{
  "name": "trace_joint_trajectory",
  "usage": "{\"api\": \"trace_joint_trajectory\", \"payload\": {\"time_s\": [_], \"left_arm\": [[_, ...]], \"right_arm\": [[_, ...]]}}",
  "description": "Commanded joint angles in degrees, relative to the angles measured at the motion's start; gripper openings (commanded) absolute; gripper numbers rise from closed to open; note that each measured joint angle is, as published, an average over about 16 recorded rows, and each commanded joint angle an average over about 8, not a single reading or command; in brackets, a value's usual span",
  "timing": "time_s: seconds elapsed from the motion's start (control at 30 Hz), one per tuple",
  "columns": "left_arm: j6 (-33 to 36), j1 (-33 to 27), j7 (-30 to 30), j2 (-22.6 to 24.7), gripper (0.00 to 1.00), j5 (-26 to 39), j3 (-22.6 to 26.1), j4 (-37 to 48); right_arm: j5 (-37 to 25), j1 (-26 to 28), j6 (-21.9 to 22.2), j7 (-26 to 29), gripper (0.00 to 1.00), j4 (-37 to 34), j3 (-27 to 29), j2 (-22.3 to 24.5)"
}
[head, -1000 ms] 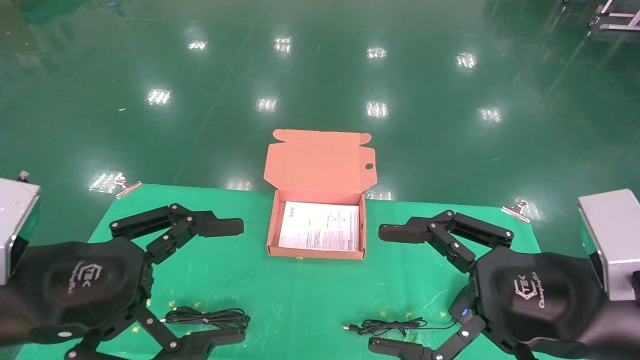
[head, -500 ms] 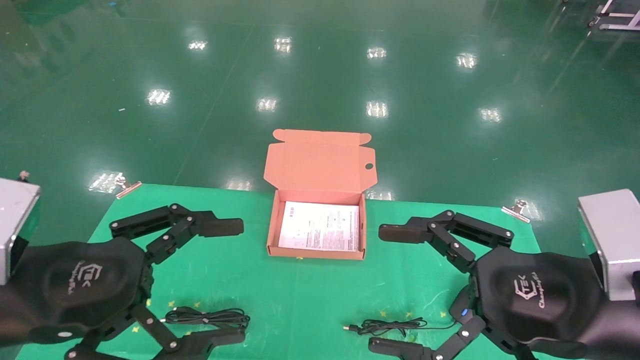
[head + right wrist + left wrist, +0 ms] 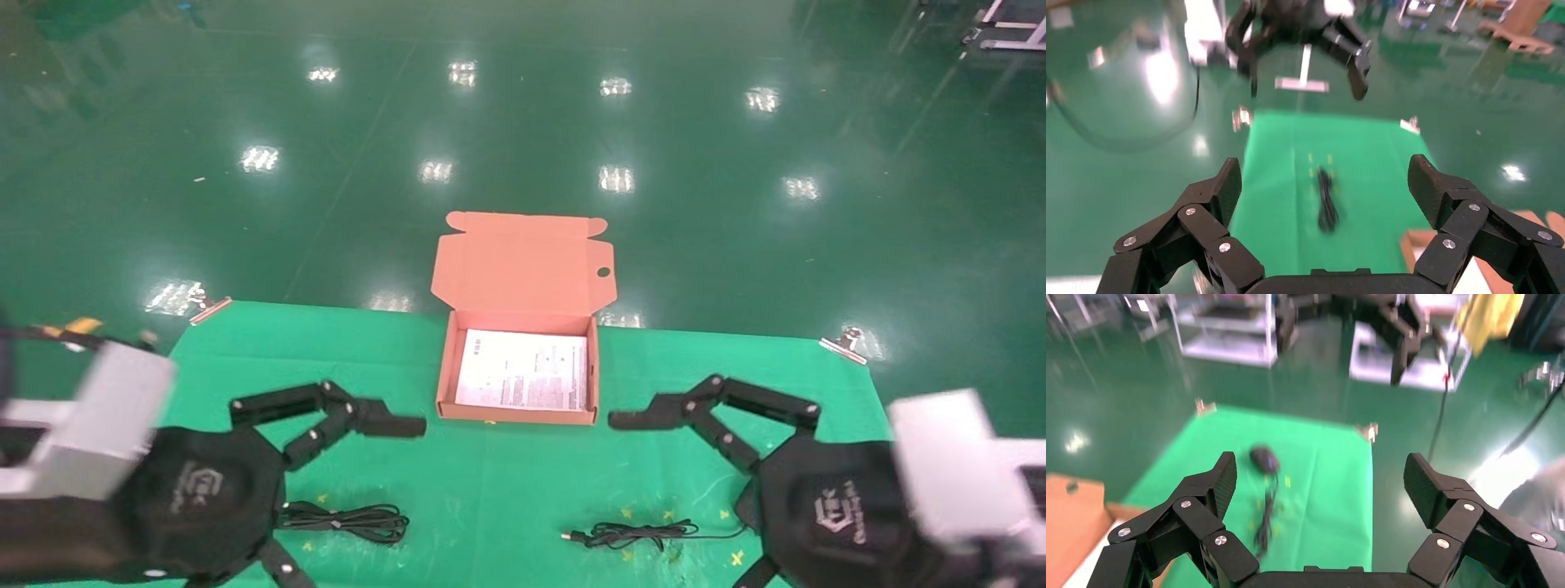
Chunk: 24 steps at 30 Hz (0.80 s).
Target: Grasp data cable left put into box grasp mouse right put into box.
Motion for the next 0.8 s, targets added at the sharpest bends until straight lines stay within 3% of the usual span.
{"api": "trace_joint_trajectory", "payload": {"time_s": [0.03,0.5,0.8], "left_arm": [[0.84,-2.36,-1.15,0.44,1.00,3.07,1.61,-0.01],[1.52,-18.94,-2.90,6.83,1.00,30.32,21.70,1.36],[-1.03,-21.80,-4.76,12.18,1.00,44.29,29.68,1.43]], "right_arm": [[-2.81,1.54,-0.83,-1.48,1.00,0.62,-0.72,0.01],[-30.41,13.85,-0.57,-23.67,1.00,1.91,-16.02,-4.07],[-39.42,12.68,3.00,-26.15,1.00,1.68,-21.43,-6.53]]}}
